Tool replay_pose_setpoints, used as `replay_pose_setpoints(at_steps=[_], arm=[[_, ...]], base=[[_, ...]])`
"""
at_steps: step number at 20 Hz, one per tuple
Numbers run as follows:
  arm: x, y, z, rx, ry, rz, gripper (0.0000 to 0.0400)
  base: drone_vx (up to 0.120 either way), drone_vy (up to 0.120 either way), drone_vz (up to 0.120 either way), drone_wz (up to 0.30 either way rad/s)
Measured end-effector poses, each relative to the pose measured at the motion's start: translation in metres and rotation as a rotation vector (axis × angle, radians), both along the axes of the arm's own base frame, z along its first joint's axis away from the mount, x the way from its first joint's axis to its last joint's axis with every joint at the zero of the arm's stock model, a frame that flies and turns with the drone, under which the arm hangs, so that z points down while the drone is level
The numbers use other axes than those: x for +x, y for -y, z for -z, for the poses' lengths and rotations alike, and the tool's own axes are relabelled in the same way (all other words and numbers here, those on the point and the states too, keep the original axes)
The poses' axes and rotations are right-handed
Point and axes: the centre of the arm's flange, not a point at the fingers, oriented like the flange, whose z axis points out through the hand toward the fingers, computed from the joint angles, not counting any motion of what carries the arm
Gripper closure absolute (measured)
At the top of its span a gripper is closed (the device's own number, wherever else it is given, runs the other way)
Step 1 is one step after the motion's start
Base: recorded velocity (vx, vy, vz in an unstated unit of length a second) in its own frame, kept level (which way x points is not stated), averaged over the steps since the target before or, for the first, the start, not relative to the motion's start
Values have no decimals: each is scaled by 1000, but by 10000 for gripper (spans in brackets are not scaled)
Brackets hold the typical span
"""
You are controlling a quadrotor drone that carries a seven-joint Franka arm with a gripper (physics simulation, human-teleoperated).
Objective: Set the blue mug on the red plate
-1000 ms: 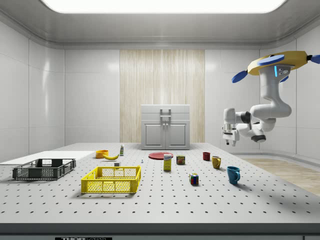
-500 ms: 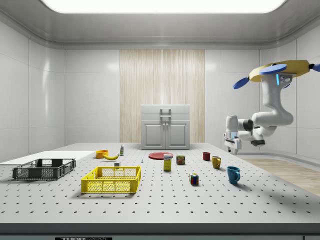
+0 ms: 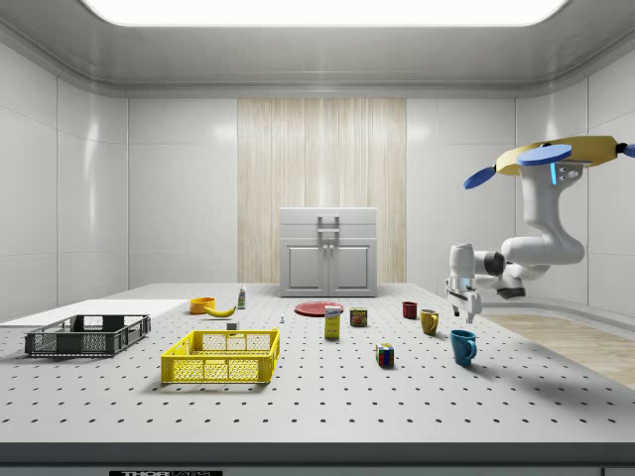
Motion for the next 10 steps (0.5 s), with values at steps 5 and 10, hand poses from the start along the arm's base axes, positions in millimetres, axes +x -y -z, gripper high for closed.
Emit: replay_pose_setpoints(at_steps=[5,10], arm=[[0,0,-4,-1,0,0,0],[0,-3,-18,-1,0,0,0]], base=[[0,0,-48,0],[0,0,0,0]])
